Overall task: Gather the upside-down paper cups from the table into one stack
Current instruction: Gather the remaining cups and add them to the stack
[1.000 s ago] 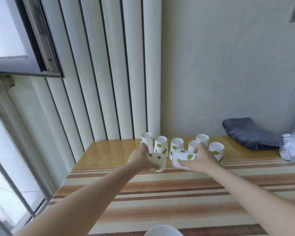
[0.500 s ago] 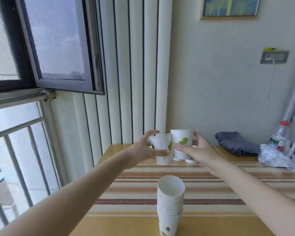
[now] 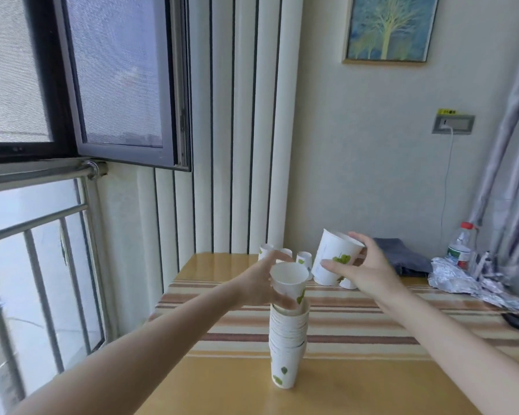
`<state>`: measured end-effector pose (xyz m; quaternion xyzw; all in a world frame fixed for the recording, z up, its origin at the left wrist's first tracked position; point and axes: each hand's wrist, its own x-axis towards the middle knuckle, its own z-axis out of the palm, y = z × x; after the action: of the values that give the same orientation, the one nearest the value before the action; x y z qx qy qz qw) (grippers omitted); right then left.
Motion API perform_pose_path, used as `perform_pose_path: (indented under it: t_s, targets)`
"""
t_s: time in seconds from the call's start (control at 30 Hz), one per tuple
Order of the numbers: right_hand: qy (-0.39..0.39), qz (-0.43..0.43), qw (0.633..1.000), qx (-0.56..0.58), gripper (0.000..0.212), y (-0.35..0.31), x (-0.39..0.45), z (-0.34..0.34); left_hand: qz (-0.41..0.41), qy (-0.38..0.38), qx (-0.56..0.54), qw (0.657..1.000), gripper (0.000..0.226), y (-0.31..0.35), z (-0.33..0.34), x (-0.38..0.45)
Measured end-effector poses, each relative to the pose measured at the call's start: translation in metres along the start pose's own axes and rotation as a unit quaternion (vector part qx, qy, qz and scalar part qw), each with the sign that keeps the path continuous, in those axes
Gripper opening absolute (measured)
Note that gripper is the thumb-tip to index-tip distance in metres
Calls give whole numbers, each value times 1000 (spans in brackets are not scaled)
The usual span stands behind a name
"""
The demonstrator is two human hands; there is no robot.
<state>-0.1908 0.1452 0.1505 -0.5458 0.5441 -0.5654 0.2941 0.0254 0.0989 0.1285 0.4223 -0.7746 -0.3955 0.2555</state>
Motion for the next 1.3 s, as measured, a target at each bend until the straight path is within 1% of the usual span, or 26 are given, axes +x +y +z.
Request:
perform_pose_path:
  t_s: [0.1,0.17,0.23,0.37,0.5,0.53,0.6,0.67,0.7,0.77,0.87,0.97,1.1,1.2,1.3]
  targets:
    - [-20,-29,999,-19,80,0,-4,6,-20,-23,-24,999,96,-8,1,-4]
    - [-44,-42,997,-53,89,5,-5,16,-26,-23,-54,998,96,-11,-6,-10]
    - [-71,-38,995,-66,93,11,-6,28,-33,-13,-72,997,93,-15,-17,-15]
    - [-110,-34,990,-82,85,28,-12,48,-48,14,-91,995,91,-30,-35,-22]
    - [-160,-8,982,-98,82,37,-14,47,-60,15,-104,993,93,-48,-47,-19]
    - [-159,-5,984,-85,78,37,-10,44,-65,15,-113,991,93,-50,-49,-14]
    - [-127,6,990,-53,68,39,7,37,-76,25,-137,987,88,-53,-53,2]
    - [-81,30,995,-40,46,48,34,30,-87,42,-161,982,78,-57,-55,26]
    - [-62,40,996,-56,41,57,49,29,-93,51,-170,980,72,-60,-55,40]
    - [-40,68,989,-122,46,79,80,26,-113,68,-178,975,65,-68,-53,71]
    - [-56,88,966,-237,58,107,126,23,-142,88,-161,973,63,-85,-50,120]
    - [-91,105,930,-339,64,124,170,24,-158,91,-117,976,64,-104,-47,169]
    - [-118,105,873,-461,70,155,223,22,-174,124,4,977,67,-133,-47,230]
    - [-144,98,834,-523,72,178,249,24,-180,114,107,971,75,-151,-49,269]
    - [-139,99,812,-559,73,199,264,32,-165,92,196,962,80,-166,-48,305]
